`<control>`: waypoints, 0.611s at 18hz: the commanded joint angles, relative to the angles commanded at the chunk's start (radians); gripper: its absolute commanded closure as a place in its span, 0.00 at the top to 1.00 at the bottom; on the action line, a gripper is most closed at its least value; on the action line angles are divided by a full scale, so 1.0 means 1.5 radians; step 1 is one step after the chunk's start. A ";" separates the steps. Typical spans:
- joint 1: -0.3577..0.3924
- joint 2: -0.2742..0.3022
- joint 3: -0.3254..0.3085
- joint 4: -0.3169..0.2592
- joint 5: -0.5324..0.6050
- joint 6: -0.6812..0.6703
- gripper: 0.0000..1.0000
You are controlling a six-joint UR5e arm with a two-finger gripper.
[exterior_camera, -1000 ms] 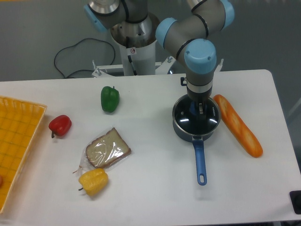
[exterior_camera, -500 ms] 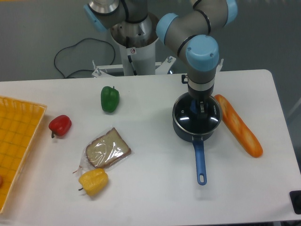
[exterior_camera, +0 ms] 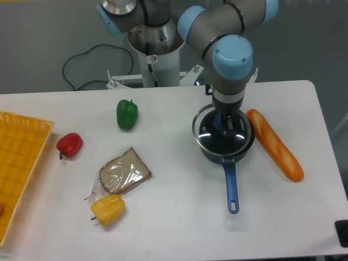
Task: Open the lid
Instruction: 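Lift the glass lid off the saucepan by its knob, then carry the held lid away from the saucepan toward the bagged bread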
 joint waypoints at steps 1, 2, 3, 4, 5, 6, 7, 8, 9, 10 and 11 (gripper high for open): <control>-0.009 0.000 0.004 0.001 0.000 -0.016 0.36; -0.017 0.000 0.004 0.003 -0.001 -0.033 0.36; -0.027 0.000 0.006 0.004 -0.002 -0.049 0.36; -0.038 0.000 0.008 0.005 -0.002 -0.067 0.36; -0.050 -0.001 0.014 0.005 -0.002 -0.088 0.36; -0.063 -0.003 0.021 0.005 -0.002 -0.109 0.36; -0.075 -0.005 0.023 0.006 -0.002 -0.129 0.36; -0.084 -0.005 0.025 0.006 -0.003 -0.146 0.36; -0.090 -0.004 0.026 0.006 -0.004 -0.158 0.36; -0.096 -0.003 0.029 0.006 -0.010 -0.165 0.36; -0.099 -0.002 0.029 0.006 -0.017 -0.169 0.36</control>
